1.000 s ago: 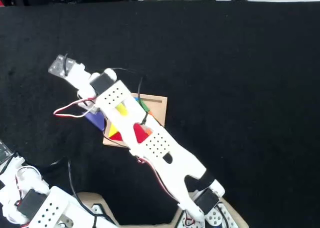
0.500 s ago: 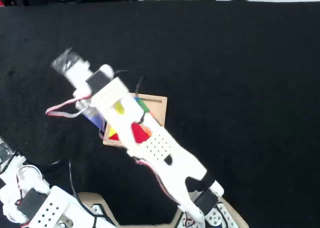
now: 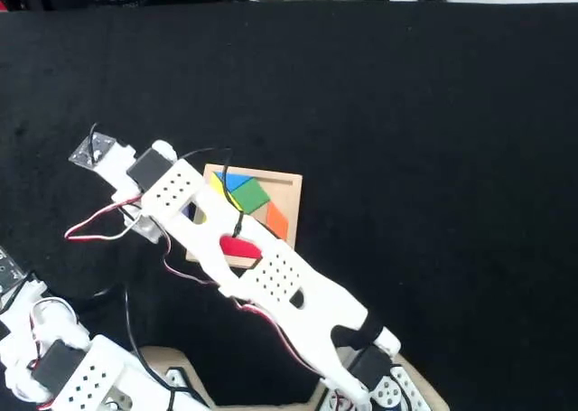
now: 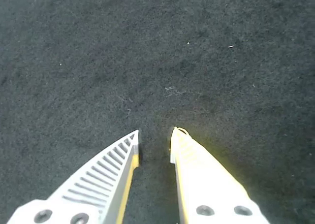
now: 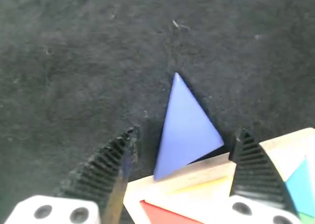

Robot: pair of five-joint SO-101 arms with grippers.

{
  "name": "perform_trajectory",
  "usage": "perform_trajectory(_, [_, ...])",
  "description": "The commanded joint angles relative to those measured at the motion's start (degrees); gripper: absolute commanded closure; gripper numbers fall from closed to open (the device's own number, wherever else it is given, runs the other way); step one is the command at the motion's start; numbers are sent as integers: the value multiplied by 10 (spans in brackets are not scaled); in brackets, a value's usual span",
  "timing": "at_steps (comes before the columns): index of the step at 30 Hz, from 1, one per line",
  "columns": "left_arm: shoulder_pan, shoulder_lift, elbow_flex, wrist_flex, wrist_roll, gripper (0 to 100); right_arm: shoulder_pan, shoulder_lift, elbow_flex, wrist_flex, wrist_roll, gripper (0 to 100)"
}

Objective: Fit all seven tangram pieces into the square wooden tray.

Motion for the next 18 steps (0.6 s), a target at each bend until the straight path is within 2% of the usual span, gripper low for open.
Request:
perform_trajectory(1, [7, -2, -5, 4, 3, 880, 13, -22, -7, -9, -5, 698])
perform_trajectory(18, [6, -2, -5, 4, 3, 880, 37, 24, -7, -33, 9, 701])
